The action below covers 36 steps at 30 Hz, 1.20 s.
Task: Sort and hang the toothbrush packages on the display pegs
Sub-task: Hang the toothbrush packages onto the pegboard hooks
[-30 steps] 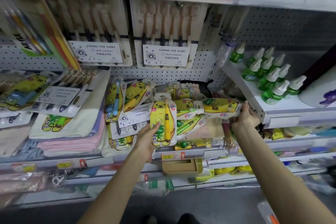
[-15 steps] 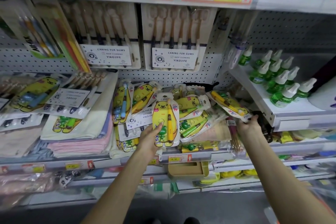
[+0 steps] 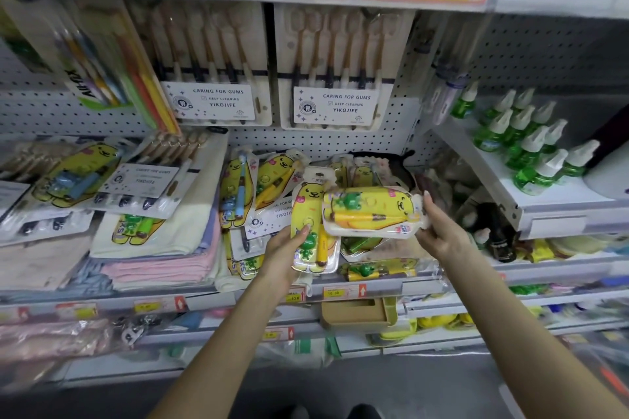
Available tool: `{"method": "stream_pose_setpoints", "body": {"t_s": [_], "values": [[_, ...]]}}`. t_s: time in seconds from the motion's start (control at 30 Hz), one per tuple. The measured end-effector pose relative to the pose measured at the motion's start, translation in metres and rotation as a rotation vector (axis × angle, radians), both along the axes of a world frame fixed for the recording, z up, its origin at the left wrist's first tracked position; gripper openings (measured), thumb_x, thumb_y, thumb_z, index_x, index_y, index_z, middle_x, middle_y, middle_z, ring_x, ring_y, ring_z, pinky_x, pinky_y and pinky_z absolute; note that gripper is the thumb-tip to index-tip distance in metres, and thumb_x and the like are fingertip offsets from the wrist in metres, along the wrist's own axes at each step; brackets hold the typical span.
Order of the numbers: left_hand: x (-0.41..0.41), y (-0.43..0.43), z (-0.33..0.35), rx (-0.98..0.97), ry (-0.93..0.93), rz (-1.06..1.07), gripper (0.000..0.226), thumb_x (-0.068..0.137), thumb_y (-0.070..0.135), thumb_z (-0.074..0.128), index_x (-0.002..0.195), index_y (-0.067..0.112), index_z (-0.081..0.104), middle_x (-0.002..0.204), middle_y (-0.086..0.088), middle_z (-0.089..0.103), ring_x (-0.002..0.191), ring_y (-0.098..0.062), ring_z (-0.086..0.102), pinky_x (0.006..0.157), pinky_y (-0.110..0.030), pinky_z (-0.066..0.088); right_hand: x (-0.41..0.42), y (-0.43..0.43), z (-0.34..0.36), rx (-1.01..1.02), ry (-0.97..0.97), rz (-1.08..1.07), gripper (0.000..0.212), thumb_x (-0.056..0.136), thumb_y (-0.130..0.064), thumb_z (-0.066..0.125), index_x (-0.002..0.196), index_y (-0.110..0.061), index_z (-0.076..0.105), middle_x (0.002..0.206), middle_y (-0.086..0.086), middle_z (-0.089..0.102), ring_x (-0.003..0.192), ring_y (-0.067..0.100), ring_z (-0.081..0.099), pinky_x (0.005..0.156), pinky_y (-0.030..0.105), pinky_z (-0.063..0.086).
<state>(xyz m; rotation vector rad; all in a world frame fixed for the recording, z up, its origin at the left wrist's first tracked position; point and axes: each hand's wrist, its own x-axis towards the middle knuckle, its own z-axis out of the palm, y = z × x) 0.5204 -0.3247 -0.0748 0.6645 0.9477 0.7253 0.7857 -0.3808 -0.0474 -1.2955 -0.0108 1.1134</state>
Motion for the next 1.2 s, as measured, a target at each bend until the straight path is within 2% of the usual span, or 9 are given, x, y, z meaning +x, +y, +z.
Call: {"method": "stream_pose_setpoints", "body": {"t_s": [0.13, 0.27, 0.4, 0.53, 0.63, 0.73, 0.8, 0.97, 1.2], "values": [[-0.012, -0.001, -0.001, 0.007, 0.011, -0.001, 0.050, 0.073, 0.045, 0.078, 0.116, 0.025, 0.066, 0.126, -0.001, 0.064, 0.125, -0.028, 0.051, 0.100, -0.066, 0.037, -0.023, 0.012, 0.007, -0.025, -0.061, 0.103, 0.023, 0.091, -0.030, 0.063, 0.092, -0.007, 0.063, 0.100, 0.018, 0.070, 0.078, 0.025, 0.069, 0.076, 0.046, 0.059], [-0.027, -0.004, 0.006, -0.017, 0.008, 0.006, 0.033, 0.087, 0.038, 0.067, 0.115, 0.022, 0.065, 0.121, 0.008, 0.058, 0.121, -0.012, 0.043, 0.111, -0.052, 0.027, -0.046, 0.027, 0.009, -0.013, -0.119, 0.159, 0.017, 0.092, -0.024, 0.064, 0.096, -0.008, 0.065, 0.094, 0.016, 0.071, 0.071, 0.025, 0.069, 0.060, 0.039, 0.061], [-0.044, -0.008, 0.003, 0.000, 0.017, -0.012, 0.003, 0.084, 0.028, 0.072, 0.087, 0.026, 0.071, 0.106, 0.007, 0.070, 0.116, -0.018, 0.056, 0.110, -0.051, 0.033, -0.074, 0.040, 0.008, -0.030, -0.154, 0.240, 0.019, 0.089, -0.021, 0.068, 0.100, -0.007, 0.064, 0.102, 0.020, 0.069, 0.074, 0.027, 0.068, 0.068, 0.042, 0.060], [-0.057, -0.014, 0.003, 0.010, -0.001, 0.030, 0.014, 0.084, 0.016, 0.071, 0.098, 0.017, 0.072, 0.098, -0.002, 0.075, 0.104, -0.024, 0.065, 0.100, -0.048, 0.046, -0.098, 0.047, 0.009, -0.008, -0.116, 0.221, 0.020, 0.085, -0.018, 0.071, 0.096, -0.006, 0.060, 0.103, 0.022, 0.069, 0.076, 0.029, 0.068, 0.072, 0.046, 0.059], [-0.068, -0.020, 0.001, 0.027, 0.000, 0.136, 0.016, 0.079, 0.018, 0.075, 0.094, 0.018, 0.072, 0.100, -0.004, 0.075, 0.106, -0.026, 0.065, 0.099, -0.048, 0.046, -0.119, 0.040, 0.006, 0.010, -0.048, 0.266, 0.037, 0.085, -0.036, 0.070, 0.109, -0.010, 0.060, 0.105, 0.018, 0.071, 0.087, 0.030, 0.072, 0.071, 0.045, 0.059], [-0.081, -0.029, -0.002, 0.014, 0.020, 0.236, 0.066, 0.054, 0.039, 0.090, 0.113, 0.019, 0.068, 0.114, -0.003, 0.071, 0.115, -0.027, 0.061, 0.102, -0.056, 0.042, -0.144, 0.026, -0.009, -0.014, 0.060, 0.421, 0.064, 0.086, -0.065, 0.048, 0.117, -0.012, 0.066, 0.111, 0.015, 0.071, 0.104, 0.033, 0.067, 0.086, 0.048, 0.053], [-0.087, -0.037, 0.000, 0.023, 0.041, 0.288, 0.046, 0.065, 0.032, 0.085, 0.108, 0.022, 0.071, 0.109, -0.003, 0.073, 0.110, -0.027, 0.064, 0.098, -0.055, 0.046, -0.156, 0.020, -0.019, -0.009, 0.082, 0.494, 0.071, 0.086, -0.070, 0.039, 0.123, -0.013, 0.064, 0.116, 0.013, 0.070, 0.108, 0.030, 0.066, 0.091, 0.046, 0.051], [-0.101, -0.055, 0.012, 0.005, 0.051, 0.519, 0.028, 0.080, 0.020, 0.075, 0.108, 0.016, 0.070, 0.104, -0.006, 0.074, 0.104, -0.027, 0.067, 0.091, -0.046, 0.053, -0.186, 0.021, -0.009, 0.068, 0.094, 0.590, 0.046, 0.092, -0.043, 0.054, 0.125, -0.012, 0.063, 0.113, 0.010, 0.072, 0.099, 0.022, 0.070, 0.077, 0.036, 0.057], [-0.124, -0.080, 0.038, 0.080, -0.019, 0.775, 0.023, 0.083, 0.019, 0.072, 0.105, 0.014, 0.070, 0.100, -0.005, 0.075, 0.090, -0.021, 0.071, 0.072, -0.032, 0.058, -0.225, 0.004, 0.005, 0.182, 0.076, 0.904, 0.064, 0.076, -0.021, 0.075, 0.134, -0.006, 0.053, 0.123, 0.009, 0.068, 0.113, 0.023, 0.064, 0.096, 0.039, 0.050]]}}
